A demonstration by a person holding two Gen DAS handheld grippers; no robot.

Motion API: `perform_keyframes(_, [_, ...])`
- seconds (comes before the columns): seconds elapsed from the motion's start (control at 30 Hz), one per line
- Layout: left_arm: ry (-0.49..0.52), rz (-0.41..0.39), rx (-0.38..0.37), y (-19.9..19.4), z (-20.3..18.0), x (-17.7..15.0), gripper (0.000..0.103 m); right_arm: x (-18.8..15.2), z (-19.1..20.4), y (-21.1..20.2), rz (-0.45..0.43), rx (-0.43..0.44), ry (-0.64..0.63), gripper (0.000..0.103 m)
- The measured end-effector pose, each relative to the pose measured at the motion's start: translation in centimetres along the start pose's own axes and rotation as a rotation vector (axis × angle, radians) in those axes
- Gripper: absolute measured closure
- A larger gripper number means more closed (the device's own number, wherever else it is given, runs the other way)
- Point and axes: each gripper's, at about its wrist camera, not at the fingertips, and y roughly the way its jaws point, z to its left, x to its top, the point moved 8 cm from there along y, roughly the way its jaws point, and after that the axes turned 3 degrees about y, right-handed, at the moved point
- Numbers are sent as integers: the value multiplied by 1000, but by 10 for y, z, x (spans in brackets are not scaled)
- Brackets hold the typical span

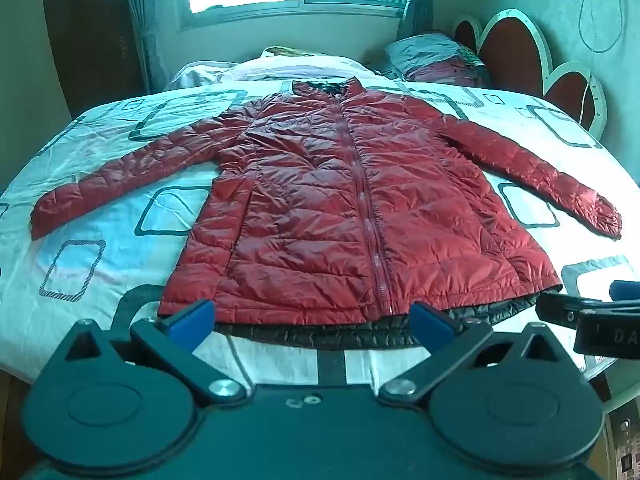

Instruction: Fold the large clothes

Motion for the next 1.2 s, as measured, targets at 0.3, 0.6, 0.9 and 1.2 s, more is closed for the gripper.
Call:
perform_keyframes(0.3, [1,0,0,0,3,-1,0,1,-4,-2,4,1,1,0])
perform_keyframes(0.6, [-6,9,16,0,6,-4,0,-1,-3,0,12,15,8,0])
perform_keyframes(0.9, [-12,8,25,-2,11,-5,0,-1,3,0,8,20,-1,0])
perform_keyframes(1.2, [-13,6,24,-3,13,-5,0,0,8,-1,6,23,-1,0])
